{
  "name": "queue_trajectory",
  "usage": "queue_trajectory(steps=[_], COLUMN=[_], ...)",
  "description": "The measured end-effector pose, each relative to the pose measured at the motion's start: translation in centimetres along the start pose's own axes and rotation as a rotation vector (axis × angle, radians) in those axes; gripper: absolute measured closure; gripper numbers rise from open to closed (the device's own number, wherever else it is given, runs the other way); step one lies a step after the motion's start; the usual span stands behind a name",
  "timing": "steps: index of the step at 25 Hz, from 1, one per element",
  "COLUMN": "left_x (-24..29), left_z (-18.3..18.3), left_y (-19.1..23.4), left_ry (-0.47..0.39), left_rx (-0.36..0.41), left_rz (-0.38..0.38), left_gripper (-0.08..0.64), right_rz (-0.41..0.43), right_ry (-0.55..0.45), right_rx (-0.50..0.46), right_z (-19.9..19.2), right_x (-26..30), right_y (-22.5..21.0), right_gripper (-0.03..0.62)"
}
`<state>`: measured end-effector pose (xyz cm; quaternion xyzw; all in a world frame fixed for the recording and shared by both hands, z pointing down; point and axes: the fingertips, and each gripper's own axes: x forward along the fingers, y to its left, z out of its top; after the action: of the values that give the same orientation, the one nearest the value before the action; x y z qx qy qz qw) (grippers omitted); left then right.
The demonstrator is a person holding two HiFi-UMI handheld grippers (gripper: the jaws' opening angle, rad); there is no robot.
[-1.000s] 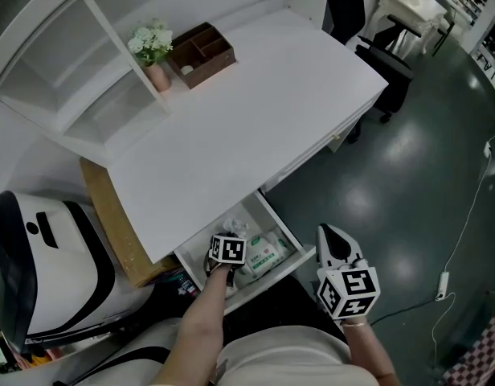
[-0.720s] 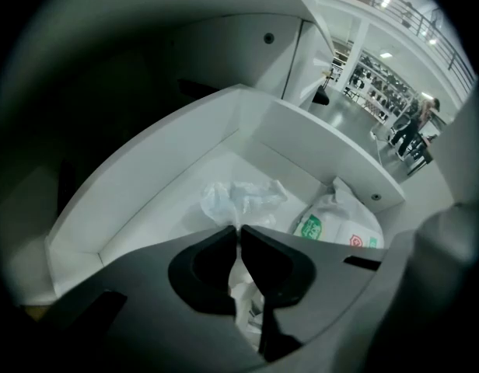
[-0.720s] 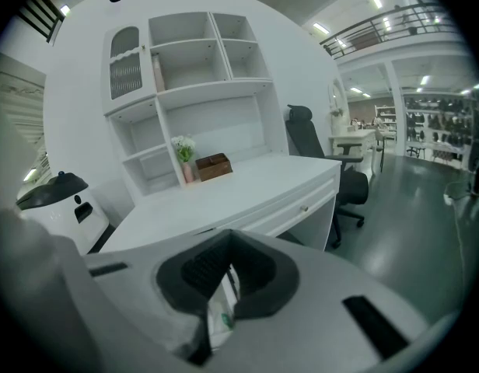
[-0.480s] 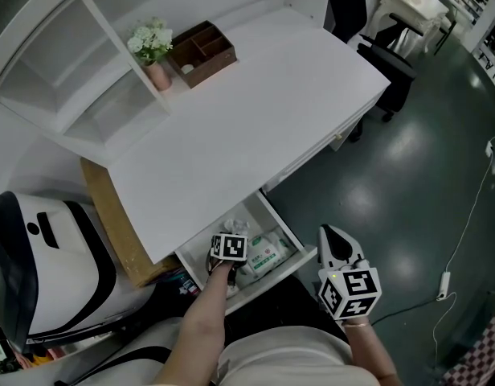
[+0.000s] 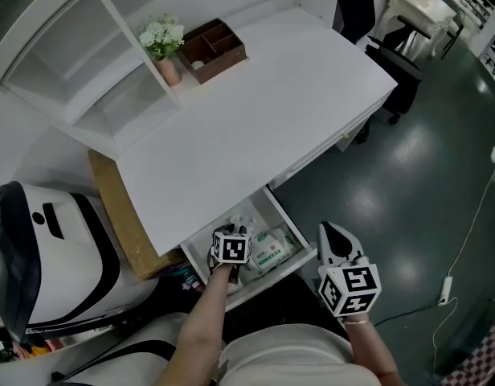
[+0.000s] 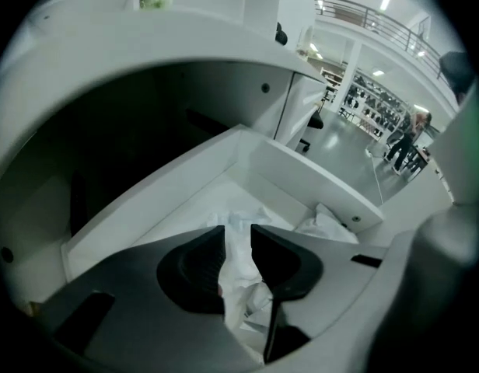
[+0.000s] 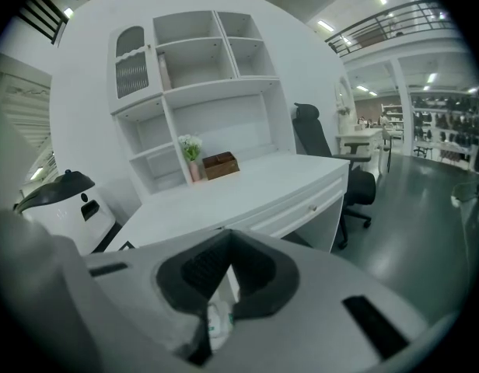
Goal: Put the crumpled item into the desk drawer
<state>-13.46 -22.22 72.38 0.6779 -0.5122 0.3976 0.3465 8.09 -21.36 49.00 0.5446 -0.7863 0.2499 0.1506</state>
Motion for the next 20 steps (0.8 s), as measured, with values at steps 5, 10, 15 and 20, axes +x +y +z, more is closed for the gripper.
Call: queue_trajectory(steps=[5,10,15,20], left_x=[-2.4,-5.4,-8.6,-11.9], left_z=[1.3,2.3,3.7,4.9], left_y=[0.1,0.1,0.0,0.0], left_ry=[-0.092,-0.188,-0.275,-0.361], left_rx=[-0.024,-0.049,-0.066,-0.053], left_rz=[0.0,0.004,-0.008,-0.007], left_gripper=[0.463,0.48,0.499,0.512], right_rz=[0.016,0.024,0.032,0.04], right_ry=[-0.004,-0.013,-0.025,-0.04], right_rx=[-0.008,-0.017,-0.027,-0.033], right_z=[-0.1,0.1,0.3,0.6], right_x=[0.1,-0.3,-0.6,-0.9], right_y=[1.0,1.8,2.6,3.4], right_gripper=[0.591,0.591,0.591,0.591])
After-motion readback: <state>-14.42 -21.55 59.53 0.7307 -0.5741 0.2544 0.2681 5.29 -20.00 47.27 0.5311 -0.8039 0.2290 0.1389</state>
